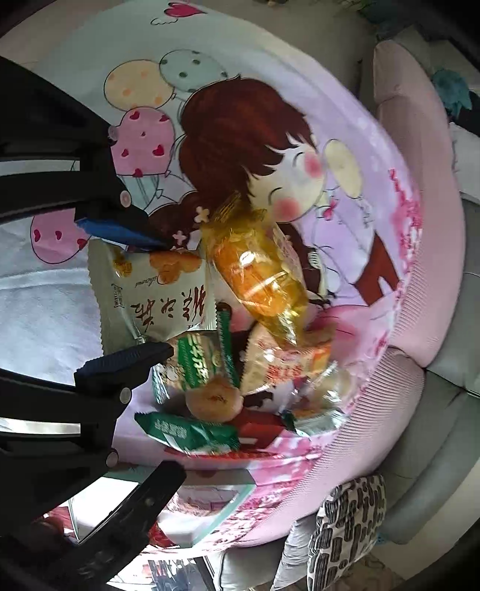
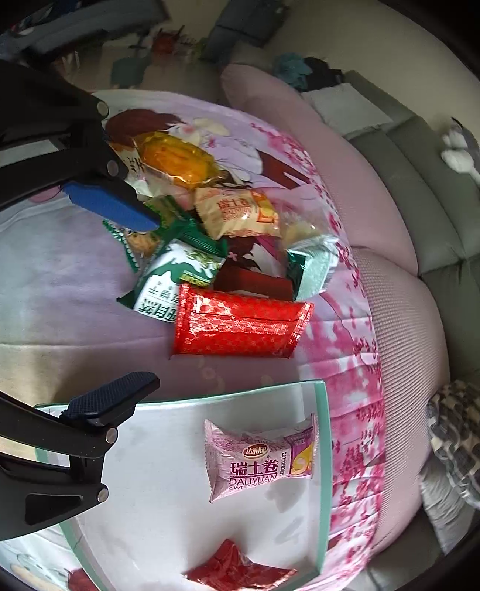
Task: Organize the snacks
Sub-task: 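Lower the left gripper onto the cream cake packet while the right approaches the green biscuit pack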
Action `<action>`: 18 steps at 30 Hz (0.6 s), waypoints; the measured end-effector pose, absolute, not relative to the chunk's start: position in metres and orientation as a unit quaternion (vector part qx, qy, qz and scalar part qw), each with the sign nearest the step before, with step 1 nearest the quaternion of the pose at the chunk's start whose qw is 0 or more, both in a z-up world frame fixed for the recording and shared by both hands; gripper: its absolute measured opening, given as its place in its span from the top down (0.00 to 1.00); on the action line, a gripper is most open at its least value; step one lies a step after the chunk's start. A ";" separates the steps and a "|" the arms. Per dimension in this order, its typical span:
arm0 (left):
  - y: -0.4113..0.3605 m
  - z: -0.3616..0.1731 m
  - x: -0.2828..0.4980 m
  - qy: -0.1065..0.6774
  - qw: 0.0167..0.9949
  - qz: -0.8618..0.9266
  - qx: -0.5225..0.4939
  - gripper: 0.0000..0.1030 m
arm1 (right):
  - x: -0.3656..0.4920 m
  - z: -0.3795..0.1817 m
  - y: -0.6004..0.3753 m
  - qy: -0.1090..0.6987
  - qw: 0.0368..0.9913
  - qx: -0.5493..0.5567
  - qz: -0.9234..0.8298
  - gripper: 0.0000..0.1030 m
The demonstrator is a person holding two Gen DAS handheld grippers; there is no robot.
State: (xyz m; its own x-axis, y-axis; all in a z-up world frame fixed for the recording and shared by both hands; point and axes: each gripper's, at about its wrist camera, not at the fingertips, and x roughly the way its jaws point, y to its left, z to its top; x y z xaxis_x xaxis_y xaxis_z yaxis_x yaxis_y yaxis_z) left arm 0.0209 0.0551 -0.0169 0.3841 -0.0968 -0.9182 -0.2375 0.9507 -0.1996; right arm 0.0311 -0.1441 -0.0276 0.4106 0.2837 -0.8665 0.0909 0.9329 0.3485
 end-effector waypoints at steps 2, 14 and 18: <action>0.053 -0.012 0.022 0.549 0.821 0.037 -0.152 0.49 | 0.036 -0.029 -0.145 0.542 0.817 0.186 0.059 0.24; 0.043 0.016 0.030 0.525 0.839 0.029 -0.139 0.49 | 0.058 -0.046 -0.148 0.557 0.792 0.243 0.068 0.27; 0.039 0.018 0.044 0.529 0.837 0.030 -0.139 0.49 | 0.062 -0.057 -0.147 0.567 0.778 0.259 0.072 0.28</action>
